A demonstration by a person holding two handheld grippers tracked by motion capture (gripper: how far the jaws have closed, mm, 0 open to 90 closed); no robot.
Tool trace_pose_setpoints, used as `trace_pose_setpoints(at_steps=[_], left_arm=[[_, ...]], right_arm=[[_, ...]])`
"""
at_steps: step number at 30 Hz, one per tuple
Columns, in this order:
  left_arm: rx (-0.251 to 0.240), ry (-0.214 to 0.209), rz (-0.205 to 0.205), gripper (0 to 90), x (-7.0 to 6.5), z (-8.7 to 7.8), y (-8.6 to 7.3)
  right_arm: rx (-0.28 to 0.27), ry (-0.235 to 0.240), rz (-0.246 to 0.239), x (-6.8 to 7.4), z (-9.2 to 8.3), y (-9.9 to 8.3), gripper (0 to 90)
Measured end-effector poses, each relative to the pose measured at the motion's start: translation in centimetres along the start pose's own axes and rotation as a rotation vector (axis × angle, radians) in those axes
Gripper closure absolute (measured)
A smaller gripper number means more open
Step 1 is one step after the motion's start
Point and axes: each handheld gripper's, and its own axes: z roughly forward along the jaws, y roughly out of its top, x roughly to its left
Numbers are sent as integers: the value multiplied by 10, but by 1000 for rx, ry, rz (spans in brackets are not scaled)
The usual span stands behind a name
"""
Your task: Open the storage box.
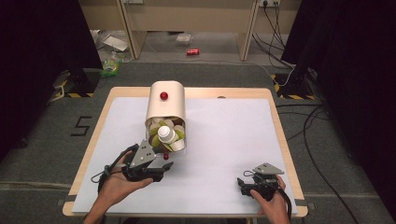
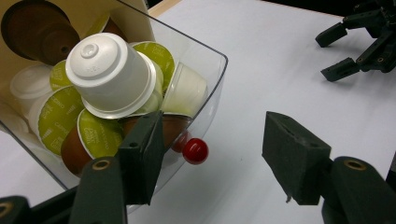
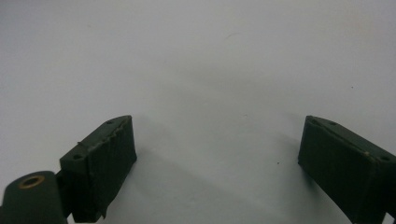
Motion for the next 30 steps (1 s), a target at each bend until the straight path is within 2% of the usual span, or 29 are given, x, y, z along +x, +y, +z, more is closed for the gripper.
trace_pose_setpoints(at_steps=[7, 12, 18, 27, 30], left_arm=[[-1, -7, -10, 381, 1, 0, 0], [-10, -24, -45, 370, 4, 0, 1], [-24, -12, -69, 355, 7, 1, 1], [-46, 12, -84, 324, 11, -5, 5], [-70, 27, -104, 318, 17, -7, 7]], right_arm=[[0, 0, 0, 0, 0, 0, 115], [0, 1, 1, 0, 0, 0, 114], [0, 2, 0, 0, 0, 0, 114], [0, 3, 0, 0, 0, 0, 113], [0, 4, 0, 0, 0, 0, 112]])
